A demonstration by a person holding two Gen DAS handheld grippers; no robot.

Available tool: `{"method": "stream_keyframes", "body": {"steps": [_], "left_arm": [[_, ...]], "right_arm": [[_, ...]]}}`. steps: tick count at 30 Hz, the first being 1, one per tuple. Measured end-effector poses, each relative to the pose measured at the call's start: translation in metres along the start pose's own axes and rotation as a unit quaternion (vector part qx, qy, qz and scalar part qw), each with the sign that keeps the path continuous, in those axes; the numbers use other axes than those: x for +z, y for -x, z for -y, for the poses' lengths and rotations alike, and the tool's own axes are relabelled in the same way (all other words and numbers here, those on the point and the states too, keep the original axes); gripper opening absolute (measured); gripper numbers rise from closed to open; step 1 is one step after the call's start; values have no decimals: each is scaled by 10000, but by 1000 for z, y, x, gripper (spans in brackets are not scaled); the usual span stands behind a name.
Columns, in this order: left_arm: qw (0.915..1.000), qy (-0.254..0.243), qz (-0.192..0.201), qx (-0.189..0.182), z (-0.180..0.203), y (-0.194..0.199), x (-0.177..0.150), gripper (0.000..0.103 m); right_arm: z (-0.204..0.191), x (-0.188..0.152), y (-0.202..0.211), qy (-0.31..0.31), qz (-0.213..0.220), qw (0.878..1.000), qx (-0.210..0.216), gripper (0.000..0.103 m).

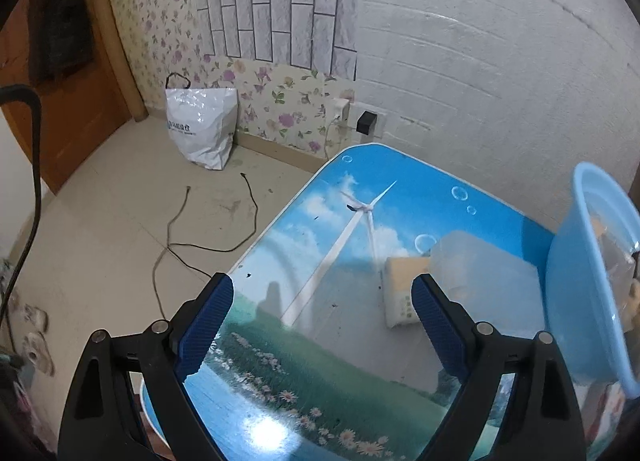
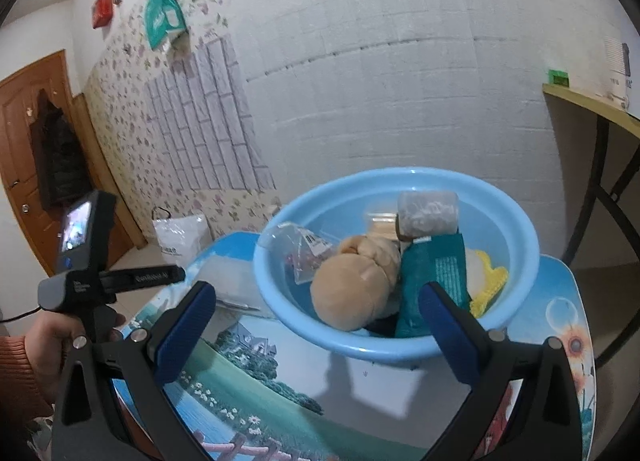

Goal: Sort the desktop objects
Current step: 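Withdraw both tools from the basin back over the table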

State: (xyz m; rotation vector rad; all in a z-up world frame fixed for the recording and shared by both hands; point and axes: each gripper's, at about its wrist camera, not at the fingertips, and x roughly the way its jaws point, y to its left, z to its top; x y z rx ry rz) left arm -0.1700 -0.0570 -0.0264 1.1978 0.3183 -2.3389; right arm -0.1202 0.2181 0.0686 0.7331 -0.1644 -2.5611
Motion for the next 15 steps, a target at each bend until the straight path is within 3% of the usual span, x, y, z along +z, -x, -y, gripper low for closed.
{"method": "stream_keyframes", "body": {"steps": [4,10,15], "left_arm": [[9993,-116,144,-326,8,5,-1,91],[9992,-312,68,-223,23,1,1,91],[9980,-544,144,-274,30,7,2,91]], "right_arm": [[3,2,6,-16,146,9996,233,103],[14,3,15,-127,465,9975,509,103],[24,1,5,-330,274,9980,461,103]]}}
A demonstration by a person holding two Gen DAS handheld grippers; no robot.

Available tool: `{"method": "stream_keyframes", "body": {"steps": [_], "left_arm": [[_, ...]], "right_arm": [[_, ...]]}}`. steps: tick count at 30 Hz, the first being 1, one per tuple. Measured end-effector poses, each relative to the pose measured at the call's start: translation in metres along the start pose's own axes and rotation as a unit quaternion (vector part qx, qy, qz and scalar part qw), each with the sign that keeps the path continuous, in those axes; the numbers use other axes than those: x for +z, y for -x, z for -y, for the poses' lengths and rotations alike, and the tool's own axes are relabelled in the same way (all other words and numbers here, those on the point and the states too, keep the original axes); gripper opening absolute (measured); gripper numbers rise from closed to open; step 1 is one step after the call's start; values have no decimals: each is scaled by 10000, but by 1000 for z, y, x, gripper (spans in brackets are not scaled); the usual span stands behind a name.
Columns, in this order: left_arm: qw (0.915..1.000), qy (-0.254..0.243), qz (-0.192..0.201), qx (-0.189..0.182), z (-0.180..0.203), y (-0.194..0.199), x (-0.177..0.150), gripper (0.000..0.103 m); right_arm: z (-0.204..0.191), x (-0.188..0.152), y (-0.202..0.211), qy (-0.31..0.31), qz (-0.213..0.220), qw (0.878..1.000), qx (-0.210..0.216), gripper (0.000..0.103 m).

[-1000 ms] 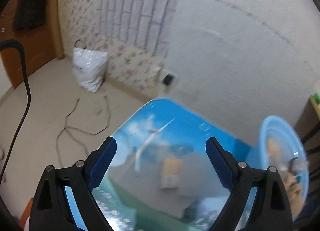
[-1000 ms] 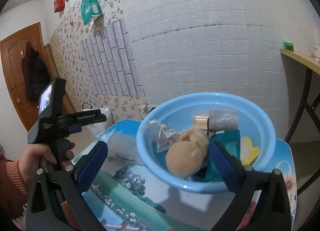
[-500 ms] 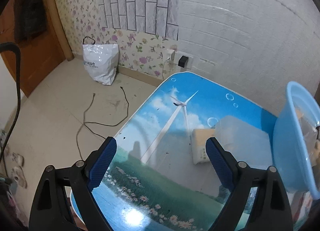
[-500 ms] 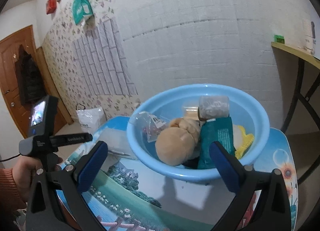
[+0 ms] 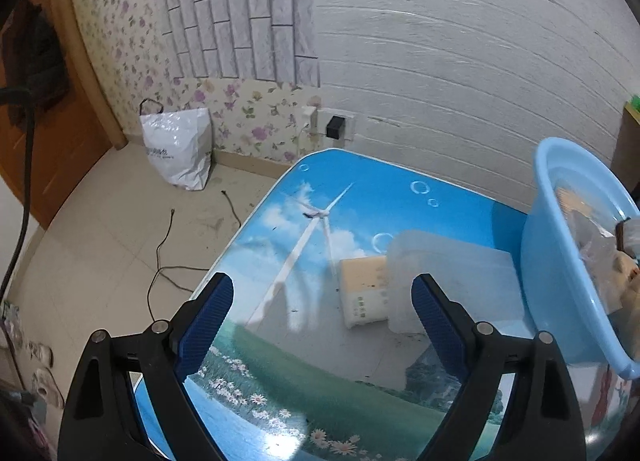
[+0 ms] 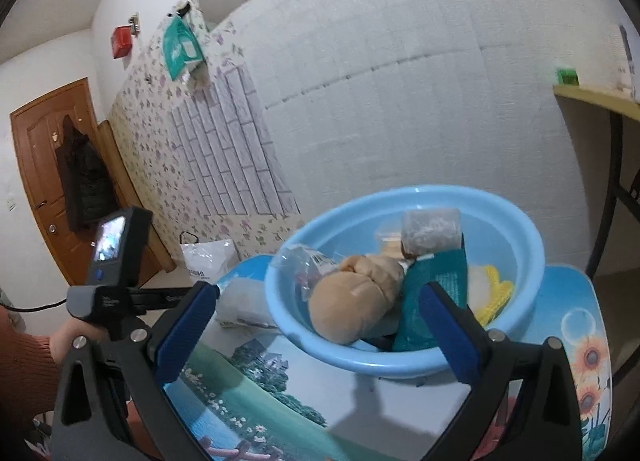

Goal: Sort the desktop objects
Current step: 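Withdraw both tools from the basin back over the table, then move the left tool to the Face tissue pack while the right tool approaches the clear case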

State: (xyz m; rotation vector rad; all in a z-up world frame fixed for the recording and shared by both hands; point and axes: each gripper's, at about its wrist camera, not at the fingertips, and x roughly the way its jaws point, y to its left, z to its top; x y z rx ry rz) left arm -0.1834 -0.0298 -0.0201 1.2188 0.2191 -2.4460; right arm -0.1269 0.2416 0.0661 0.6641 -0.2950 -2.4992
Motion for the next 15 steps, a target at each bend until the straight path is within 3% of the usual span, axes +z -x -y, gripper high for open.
{"method": "stream_keyframes", "body": {"steps": [4,7,15], "left_arm": [[9998,-58,46,-161,0,0,-3,91],[9990,-69,125,-422,-1,1,-7,91],[9928,-695,482,-850,-2,12,-14,91]], "right_arm": [[3,-1,-3,-229,17,9996,-174,103],[-5,-3,-4,-67,37,9993,-376,103],[-35,-13,8,53,91,9983,-576,103]]}}
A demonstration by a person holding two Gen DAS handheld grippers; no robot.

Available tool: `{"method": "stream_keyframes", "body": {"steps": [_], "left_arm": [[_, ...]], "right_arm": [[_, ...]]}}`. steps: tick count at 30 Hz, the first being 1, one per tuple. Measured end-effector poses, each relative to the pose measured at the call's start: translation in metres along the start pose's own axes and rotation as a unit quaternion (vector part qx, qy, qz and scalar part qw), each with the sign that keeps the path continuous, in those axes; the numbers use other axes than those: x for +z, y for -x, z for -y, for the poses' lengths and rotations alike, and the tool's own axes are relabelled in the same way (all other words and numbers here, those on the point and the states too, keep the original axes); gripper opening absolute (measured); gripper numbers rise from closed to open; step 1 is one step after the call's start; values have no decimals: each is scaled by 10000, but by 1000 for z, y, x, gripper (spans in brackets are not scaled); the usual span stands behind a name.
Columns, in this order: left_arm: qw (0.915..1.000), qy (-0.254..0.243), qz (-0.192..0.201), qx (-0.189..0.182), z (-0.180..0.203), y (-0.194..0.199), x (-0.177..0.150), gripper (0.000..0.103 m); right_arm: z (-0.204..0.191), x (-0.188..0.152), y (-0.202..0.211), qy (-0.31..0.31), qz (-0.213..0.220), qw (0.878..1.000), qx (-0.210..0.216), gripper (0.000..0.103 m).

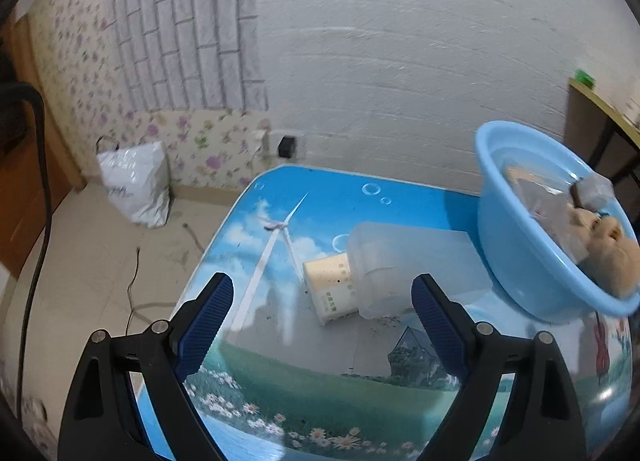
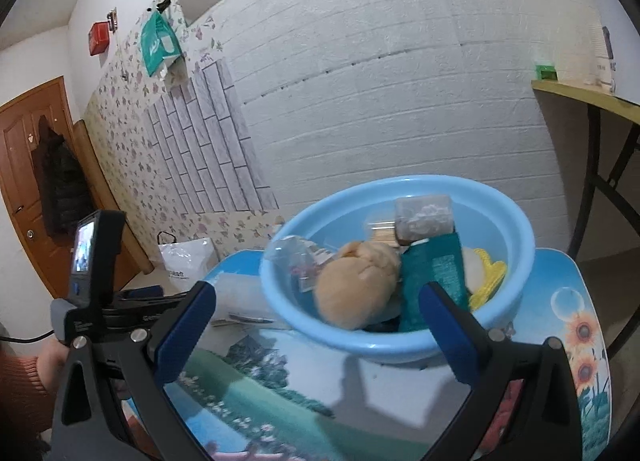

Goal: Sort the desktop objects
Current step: 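Move the left tool to the Face tissue pack while the right tool approaches the clear case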

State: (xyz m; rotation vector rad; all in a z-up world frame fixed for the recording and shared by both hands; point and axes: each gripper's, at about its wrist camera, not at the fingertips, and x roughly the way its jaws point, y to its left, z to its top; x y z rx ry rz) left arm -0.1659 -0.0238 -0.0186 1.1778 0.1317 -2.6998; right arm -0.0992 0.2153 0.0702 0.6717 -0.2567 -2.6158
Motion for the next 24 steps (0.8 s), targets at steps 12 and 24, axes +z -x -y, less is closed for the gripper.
{"method": "stream_keyframes", "body": {"steps": [12,24], "left_arm": [[9955,-70,237,-919,-22,-2,-17,91],[9668,-1136,262,-2276,-14,-22,-1,91]], "right_arm": [[-27,-40,-7,18,-584,9983,-75,99],[-35,-55,-46,-307,-1156,9928,7,97]]}}
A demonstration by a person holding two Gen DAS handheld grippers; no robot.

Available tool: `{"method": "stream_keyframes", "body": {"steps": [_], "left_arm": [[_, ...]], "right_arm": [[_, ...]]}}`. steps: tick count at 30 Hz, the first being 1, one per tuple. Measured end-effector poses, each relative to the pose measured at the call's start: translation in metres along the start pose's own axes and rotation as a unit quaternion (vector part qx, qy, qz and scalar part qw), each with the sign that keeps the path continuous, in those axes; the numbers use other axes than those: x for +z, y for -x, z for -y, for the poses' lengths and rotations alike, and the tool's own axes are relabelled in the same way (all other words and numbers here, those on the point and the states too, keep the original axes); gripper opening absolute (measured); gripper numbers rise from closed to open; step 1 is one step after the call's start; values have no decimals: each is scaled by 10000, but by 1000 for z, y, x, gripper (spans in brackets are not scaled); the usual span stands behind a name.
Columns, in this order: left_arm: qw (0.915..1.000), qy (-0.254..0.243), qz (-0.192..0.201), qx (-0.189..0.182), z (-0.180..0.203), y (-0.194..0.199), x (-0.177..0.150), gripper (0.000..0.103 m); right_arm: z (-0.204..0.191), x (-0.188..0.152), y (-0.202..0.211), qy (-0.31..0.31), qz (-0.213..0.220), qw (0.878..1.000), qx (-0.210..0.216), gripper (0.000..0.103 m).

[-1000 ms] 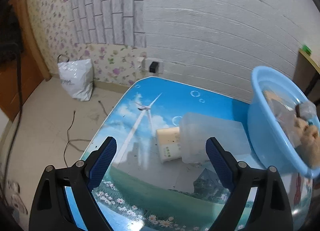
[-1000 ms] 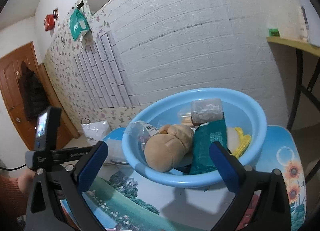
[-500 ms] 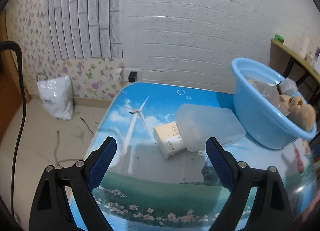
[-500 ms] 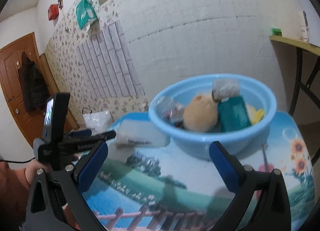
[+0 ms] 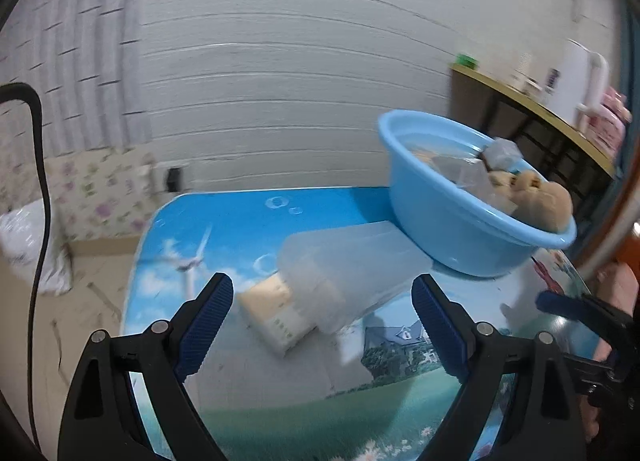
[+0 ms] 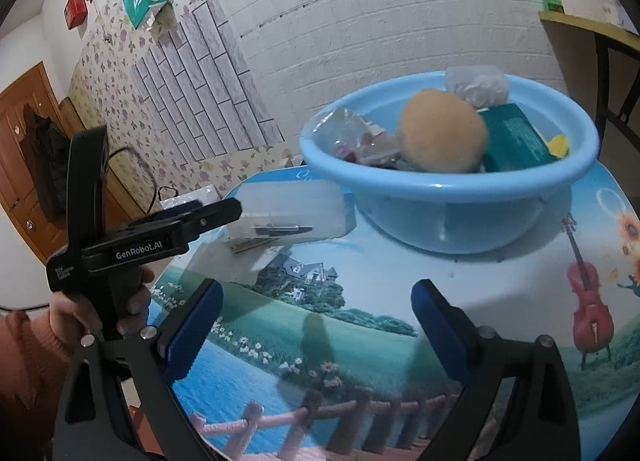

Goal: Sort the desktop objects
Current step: 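Move the left tool to the Face tissue pack while the right tool approaches the clear case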

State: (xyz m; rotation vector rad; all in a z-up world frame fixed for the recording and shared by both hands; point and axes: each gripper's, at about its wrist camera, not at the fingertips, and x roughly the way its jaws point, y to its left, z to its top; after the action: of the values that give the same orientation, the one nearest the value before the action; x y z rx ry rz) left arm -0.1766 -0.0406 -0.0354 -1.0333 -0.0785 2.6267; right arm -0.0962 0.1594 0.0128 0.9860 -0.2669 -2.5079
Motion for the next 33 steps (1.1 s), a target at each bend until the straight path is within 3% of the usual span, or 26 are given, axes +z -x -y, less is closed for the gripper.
{"method": "stream_keyframes", "body": {"steps": [4,9,12,20,22,27,30,33], "left_arm": [[9979,-391,-207,-483,-1,-21,6,91],[9940,-487,-306,-926,-1,-33,8,91],[9884,-457,-270,-1421,0,-25,7,91],[9758,-1063,-434,-1861,22,1,-13,91],[9773,-1042,-436,-1792,23,4,-15,91],[9744,-736,-582,-2045,12,0,-21,91],[9806,-943,-239,-1702,8,9,-21,91],[9830,-756,-155,-1664,-5,12,-14,91]], "right_arm": [[-6,2,-9,111,-83,9998,-174,97],[-11,4,-21,239,-207,9988,-367,97],[-13,7,-25,271,-240,9983,-448,97],[0,7,-18,-197,-329,9990,-222,97],[0,10,-19,-309,-366,9987,-192,98],[1,15,-22,-490,-426,9978,-122,97],[0,19,-20,-489,-386,9978,-234,97],[-1,23,-26,-615,-480,9966,-263,97]]}}
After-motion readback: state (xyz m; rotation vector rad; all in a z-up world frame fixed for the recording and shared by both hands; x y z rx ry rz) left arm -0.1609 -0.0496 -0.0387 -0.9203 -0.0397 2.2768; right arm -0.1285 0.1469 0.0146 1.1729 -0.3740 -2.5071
